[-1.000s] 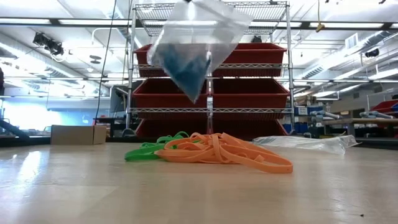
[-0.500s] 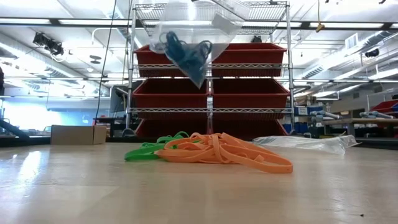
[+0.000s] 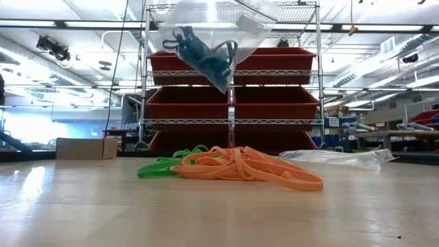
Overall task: Sort rubber bands
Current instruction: Close the top left transparent zip bag, then put the green rubber band into the bottom transparent zip bag
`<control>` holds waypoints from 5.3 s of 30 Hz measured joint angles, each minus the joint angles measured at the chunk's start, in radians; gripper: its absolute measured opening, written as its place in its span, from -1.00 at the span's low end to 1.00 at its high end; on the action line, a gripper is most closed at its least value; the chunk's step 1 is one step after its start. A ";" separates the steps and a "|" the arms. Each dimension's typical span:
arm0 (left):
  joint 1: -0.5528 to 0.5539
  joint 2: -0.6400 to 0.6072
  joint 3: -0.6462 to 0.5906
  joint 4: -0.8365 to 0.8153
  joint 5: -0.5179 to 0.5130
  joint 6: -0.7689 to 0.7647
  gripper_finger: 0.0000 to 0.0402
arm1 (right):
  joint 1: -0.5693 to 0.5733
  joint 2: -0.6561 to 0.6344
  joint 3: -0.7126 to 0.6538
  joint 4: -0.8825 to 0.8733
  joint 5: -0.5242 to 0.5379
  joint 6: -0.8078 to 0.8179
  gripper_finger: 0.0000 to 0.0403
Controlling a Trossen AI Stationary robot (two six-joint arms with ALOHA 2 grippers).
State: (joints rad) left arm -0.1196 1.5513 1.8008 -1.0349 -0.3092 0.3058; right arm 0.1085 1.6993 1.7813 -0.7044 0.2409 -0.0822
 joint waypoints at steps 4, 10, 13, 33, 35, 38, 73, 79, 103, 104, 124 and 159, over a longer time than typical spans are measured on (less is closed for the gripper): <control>0.000 0.000 0.000 -0.009 0.000 0.000 -1.00 | 0.000 0.000 0.000 0.000 -0.012 -0.005 -0.52; -0.001 0.000 0.000 -0.009 0.001 -0.002 -1.00 | -0.001 0.000 0.000 -0.006 -0.027 -0.016 -0.76; -0.007 0.000 0.000 -0.009 0.000 -0.002 -1.00 | -0.002 0.000 0.000 -0.013 -0.027 -0.035 -0.94; -0.013 0.000 0.001 -0.023 -0.005 -0.001 -1.00 | 0.004 0.000 -0.001 -0.135 -0.008 -0.043 -0.96; -0.013 0.000 0.002 -0.027 -0.005 -0.001 -1.00 | 0.007 0.000 -0.001 -0.138 0.001 -0.040 -0.99; -0.013 0.000 0.002 -0.037 -0.005 -0.001 -1.00 | 0.007 0.000 -0.001 -0.144 0.000 -0.026 -0.96; -0.013 -0.001 0.002 -0.063 -0.013 -0.003 -1.00 | 0.014 -0.006 -0.001 -0.447 0.047 0.044 -0.84; -0.020 -0.001 0.002 -0.064 -0.015 -0.005 -1.00 | 0.021 -0.006 -0.001 -0.510 0.083 0.029 -0.98; 0.054 -0.002 -0.020 -0.068 -0.063 -0.026 -1.00 | 0.133 -0.006 -0.001 -0.696 0.180 0.304 -0.26; 0.067 -0.002 -0.034 -0.052 -0.061 -0.025 -1.00 | 0.148 -0.006 -0.002 -0.698 0.194 0.314 -0.26; 0.480 -0.154 -0.633 0.559 0.371 0.010 -1.00 | 0.464 -0.246 -0.579 -0.352 0.406 0.709 -0.28; 0.965 0.069 -0.862 0.913 0.433 -0.123 0.12 | 0.481 -0.316 -0.731 -0.142 0.506 0.765 -0.33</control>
State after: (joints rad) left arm 0.8454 1.6199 0.9389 -0.1221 0.1239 0.1825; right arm 0.5892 1.3834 1.0508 -0.8468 0.7473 0.6832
